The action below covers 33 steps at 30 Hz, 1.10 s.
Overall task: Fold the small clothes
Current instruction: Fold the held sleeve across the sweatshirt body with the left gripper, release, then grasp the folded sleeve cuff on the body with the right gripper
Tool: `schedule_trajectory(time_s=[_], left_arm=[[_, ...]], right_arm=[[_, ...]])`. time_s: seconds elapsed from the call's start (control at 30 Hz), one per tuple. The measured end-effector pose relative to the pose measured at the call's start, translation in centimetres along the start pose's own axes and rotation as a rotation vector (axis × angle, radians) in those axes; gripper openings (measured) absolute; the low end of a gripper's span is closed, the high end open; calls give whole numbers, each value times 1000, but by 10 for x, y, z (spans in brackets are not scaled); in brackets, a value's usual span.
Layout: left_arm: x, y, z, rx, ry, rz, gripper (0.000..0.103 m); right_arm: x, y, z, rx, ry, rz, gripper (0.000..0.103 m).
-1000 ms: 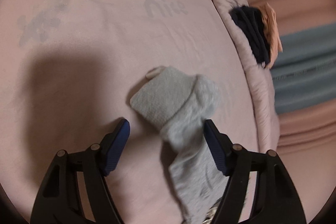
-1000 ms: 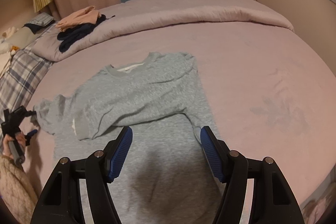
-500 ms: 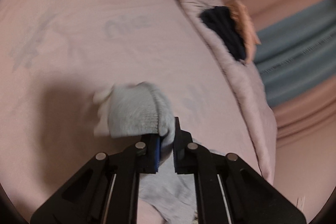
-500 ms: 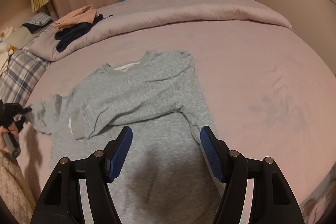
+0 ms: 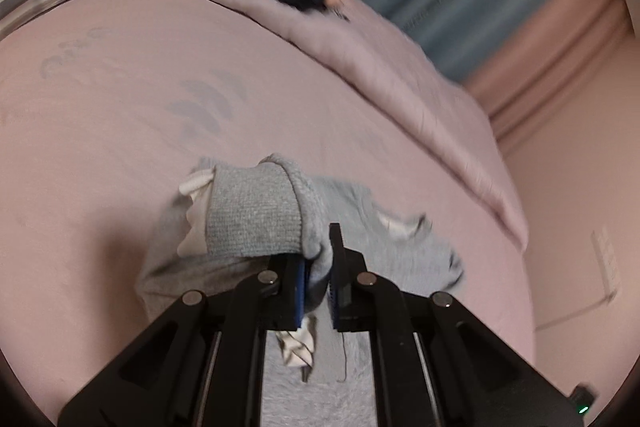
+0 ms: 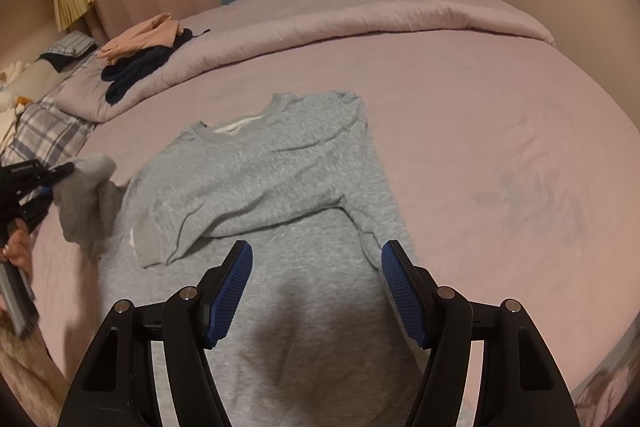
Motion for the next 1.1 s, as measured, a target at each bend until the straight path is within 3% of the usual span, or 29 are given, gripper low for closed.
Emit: schedule_trajectory(time_s=[0.13, 0.23, 0.37, 0.4, 0.47, 0.5, 0.57, 0.73, 0.93, 1.1], left_arm=[[19, -34, 28, -82, -76, -5, 8], [25, -59, 43, -136, -144, -59, 9], [22, -75, 55, -179, -152, -83, 15], [21, -75, 56, -187, -146, -82, 23], [21, -72, 59, -222, -124, -56, 49], [21, -69, 59, -238, -113, -33, 70], [21, -58, 57, -241, -98, -4, 84], [7, -15, 46, -189, -47, 11, 89], [-64, 39, 34, -73, 82, -140, 89], [-117, 58, 43, -62, 207, -219, 89]], right_arm=[[9, -1, 1, 0, -16, 8, 67], [15, -2, 2, -8, -32, 9, 67], [23, -1, 3, -9, -54, 4, 67], [25, 0, 3, -7, -57, 8, 67], [31, 3, 2, -3, -71, 11, 67], [33, 3, 1, -2, -76, 10, 67], [36, 5, 0, -1, -87, 7, 67], [31, 3, -4, -4, -73, -5, 67], [-6, -8, -15, -23, 10, -68, 67], [-71, -22, -22, -45, 172, -108, 67]])
Point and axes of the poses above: each gripper's, at about its wrist camera, not at the fingertips, and y roughly against the way its jaws point, x to its right, z to its underside, the point moved 6 cm from there along -y, roughly the way its jaws point, and after that the axes turned 5 degrees about -x, right-handed, at the moved point
